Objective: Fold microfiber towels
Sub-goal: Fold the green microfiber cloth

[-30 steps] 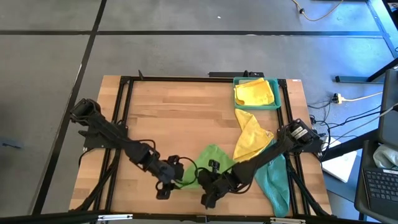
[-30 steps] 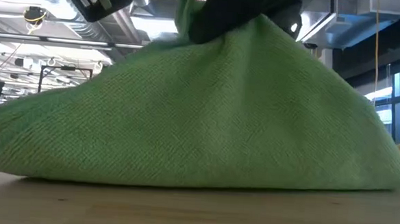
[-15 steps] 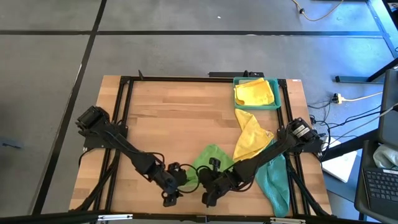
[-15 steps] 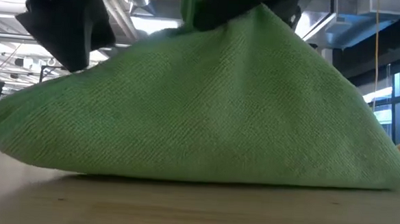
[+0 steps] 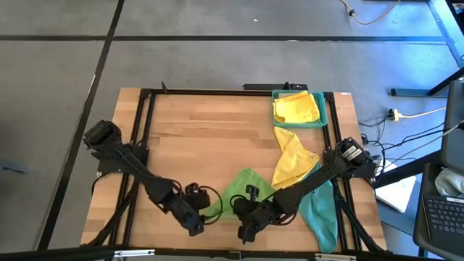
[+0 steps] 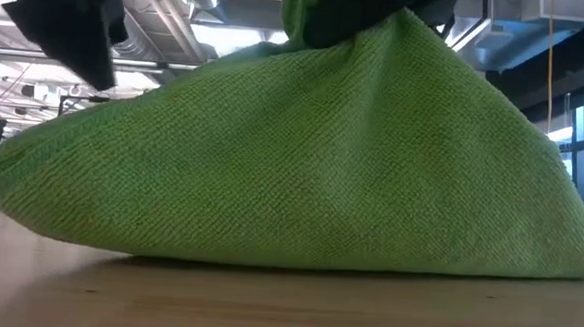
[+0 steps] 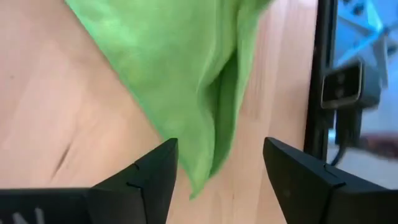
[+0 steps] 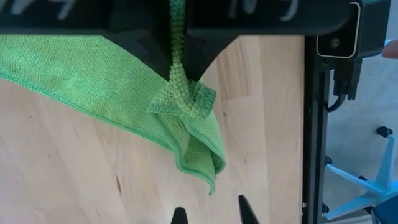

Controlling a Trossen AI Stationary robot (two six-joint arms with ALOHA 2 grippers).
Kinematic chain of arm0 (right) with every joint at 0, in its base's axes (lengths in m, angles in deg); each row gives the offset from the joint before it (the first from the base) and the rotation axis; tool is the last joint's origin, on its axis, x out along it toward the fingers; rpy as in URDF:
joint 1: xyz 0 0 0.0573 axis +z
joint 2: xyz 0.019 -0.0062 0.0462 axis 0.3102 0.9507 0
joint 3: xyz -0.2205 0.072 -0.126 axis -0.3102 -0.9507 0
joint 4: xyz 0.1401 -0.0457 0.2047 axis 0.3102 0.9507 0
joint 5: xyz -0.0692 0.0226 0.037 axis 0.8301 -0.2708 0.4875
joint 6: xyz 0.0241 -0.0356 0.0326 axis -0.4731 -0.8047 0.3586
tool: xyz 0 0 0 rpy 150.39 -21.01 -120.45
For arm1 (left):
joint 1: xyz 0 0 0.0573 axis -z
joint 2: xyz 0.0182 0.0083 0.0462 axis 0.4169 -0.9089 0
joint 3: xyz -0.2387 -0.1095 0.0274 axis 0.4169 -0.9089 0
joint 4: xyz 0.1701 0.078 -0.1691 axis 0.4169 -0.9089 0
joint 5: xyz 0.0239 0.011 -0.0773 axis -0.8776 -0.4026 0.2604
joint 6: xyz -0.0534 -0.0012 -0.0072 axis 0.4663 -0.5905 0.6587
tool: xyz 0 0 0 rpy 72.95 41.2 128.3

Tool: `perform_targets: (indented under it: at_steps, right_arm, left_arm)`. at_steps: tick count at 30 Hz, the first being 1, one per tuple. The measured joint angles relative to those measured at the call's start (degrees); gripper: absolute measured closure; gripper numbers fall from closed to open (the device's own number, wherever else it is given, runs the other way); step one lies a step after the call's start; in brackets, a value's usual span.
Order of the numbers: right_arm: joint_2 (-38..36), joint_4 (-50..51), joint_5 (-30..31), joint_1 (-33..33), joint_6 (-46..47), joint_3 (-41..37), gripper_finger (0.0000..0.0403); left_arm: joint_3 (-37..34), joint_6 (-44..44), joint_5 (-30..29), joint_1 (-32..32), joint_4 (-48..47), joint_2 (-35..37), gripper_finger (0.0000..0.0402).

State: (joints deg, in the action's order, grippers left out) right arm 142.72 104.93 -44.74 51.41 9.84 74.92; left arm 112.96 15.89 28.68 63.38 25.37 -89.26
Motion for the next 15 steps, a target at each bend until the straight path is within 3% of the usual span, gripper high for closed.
perform_targets:
  at_steps: [7, 15]
  right_arm:
    - [0.0, -0.1, 0.2, 0.0, 0.0, 0.0, 0.0388]
    - [0.0, -0.3, 0.3, 0.0, 1.3, 0.0, 0.0397]
  left_arm:
    - [0.0, -2.3, -1.7, 1.9, 9.4, -4.4, 0.0171]
    - [0.0, 4.6, -1.9, 1.1, 8.9, -9.0, 0.0171]
